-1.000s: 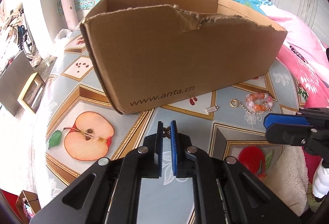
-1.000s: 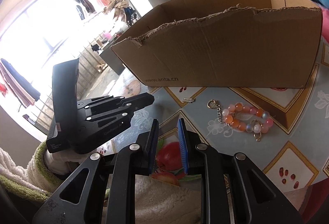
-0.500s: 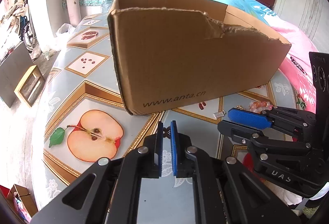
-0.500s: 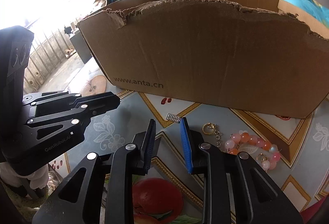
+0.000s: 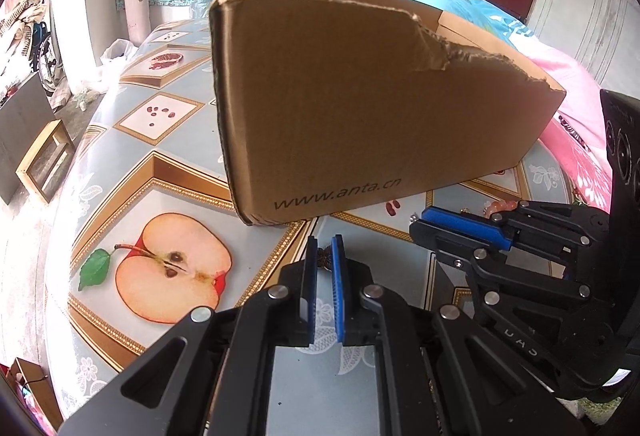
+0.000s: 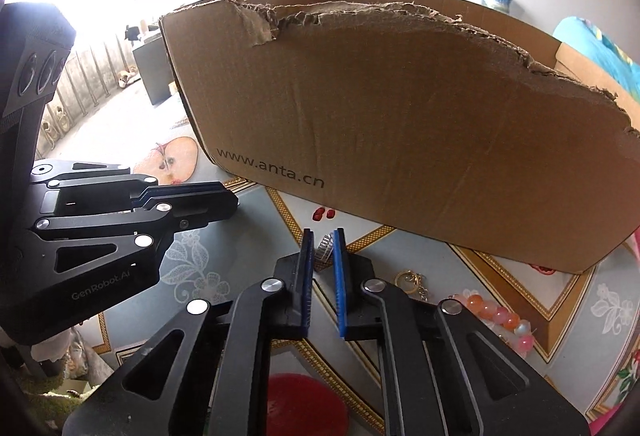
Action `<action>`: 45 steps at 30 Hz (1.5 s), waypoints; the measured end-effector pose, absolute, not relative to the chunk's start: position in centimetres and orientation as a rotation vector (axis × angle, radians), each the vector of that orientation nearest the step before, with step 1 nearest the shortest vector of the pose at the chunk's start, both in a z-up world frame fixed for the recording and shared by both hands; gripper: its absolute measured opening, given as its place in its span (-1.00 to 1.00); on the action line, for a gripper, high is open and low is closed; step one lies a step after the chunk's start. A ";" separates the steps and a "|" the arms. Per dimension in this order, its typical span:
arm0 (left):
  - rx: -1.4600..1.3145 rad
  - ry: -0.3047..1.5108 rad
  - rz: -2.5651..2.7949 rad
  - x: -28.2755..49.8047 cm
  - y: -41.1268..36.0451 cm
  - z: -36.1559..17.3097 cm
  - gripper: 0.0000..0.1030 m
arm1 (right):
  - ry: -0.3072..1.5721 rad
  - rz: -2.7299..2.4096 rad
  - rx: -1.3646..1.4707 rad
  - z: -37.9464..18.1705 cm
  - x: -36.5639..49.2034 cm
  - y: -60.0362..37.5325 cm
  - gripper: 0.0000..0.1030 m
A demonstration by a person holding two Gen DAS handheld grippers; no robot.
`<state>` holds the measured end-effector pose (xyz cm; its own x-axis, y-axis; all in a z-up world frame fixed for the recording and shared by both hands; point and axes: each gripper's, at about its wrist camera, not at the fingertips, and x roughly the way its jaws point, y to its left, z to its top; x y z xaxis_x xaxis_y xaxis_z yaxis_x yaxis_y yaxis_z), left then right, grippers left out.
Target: Organize jewelry
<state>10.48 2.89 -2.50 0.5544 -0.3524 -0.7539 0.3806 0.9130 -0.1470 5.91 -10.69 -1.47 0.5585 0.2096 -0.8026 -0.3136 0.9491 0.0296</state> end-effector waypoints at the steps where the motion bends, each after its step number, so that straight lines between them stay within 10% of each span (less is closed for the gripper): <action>1: 0.033 0.882 -0.434 10.5 2.9 -2.5 -0.88 | 0.932 0.313 -0.119 -1.4 6.0 -10.7 -0.94; 24: 0.029 0.878 -0.434 10.3 3.1 -2.6 -0.88 | 0.972 0.329 -0.145 -1.4 7.9 -8.3 -0.72; 45: 0.032 0.879 -0.428 10.3 3.1 -2.6 -0.88 | 0.996 0.353 -0.080 -0.3 7.8 -9.4 -1.00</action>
